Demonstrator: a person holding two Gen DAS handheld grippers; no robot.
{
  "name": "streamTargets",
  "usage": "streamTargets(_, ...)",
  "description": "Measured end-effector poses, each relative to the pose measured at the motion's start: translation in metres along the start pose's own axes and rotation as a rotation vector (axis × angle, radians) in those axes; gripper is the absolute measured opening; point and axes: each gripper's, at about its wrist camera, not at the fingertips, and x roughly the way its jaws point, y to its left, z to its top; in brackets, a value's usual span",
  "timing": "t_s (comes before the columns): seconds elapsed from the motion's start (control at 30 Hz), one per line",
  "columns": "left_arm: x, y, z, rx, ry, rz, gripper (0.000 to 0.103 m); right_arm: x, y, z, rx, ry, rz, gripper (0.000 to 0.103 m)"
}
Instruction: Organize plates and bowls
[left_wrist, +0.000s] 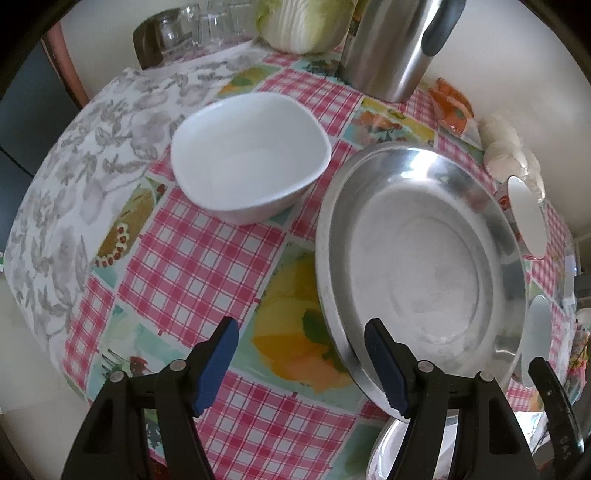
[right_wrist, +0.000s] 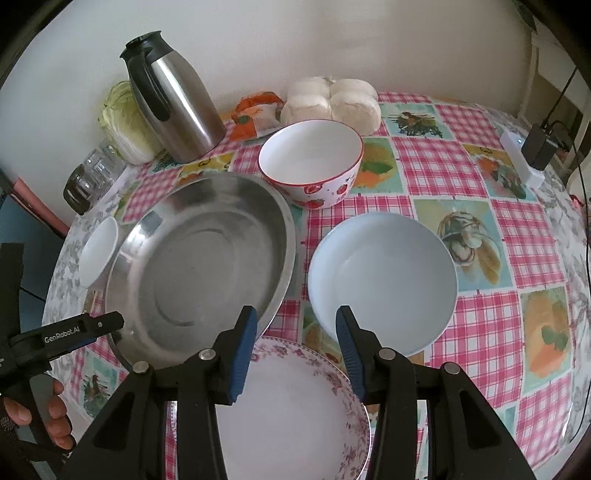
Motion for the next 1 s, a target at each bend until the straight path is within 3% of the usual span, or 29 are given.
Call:
streamTargets(0.37, -0.018, 0.0, -0.015, 0.008, -0.036, 0.008, 0.075, -0.016, 0.006, -0.019, -0.006, -0.03, -0.004, 0.046)
streamTargets(0.43, -0.021, 0.0, -0.021, 0.015, -0.049, -0.003, 0.079, -0.017, 0.007, -0.024, -0.007, -0.029, -0.004, 0.046)
streamTargets(0.5, -0.023, -0.001, -0.027, 0.022, -0.058, -0.009, 0.083, -0.017, 0.008, -0.03, -0.006, -0.029, -0.007, 0.049)
streamTargets(0.57, -0.026, -0.001, -0.033, 0.033, -0.071, -0.009, 0.085, -0.019, 0.009, -0.035, -0.004, -0.036, -0.002, 0.059)
streamTargets(0.7, -0.03, -0.002, -0.046, 0.045, -0.091, -0.019, 0.095, -0.022, 0.009, -0.045, 0.0, -0.048, 0.017, 0.066)
streamTargets(0.83, -0.034, -0.004, -0.056, 0.052, -0.108, -0.045, 0.097, -0.025, 0.008, -0.054, 0.005, -0.061, 0.034, 0.075)
streamTargets(1.0, -0.036, -0.006, -0.07, 0.069, -0.118, -0.082, 0.101, -0.027, -0.004, -0.063, 0.048, -0.064, 0.043, 0.08)
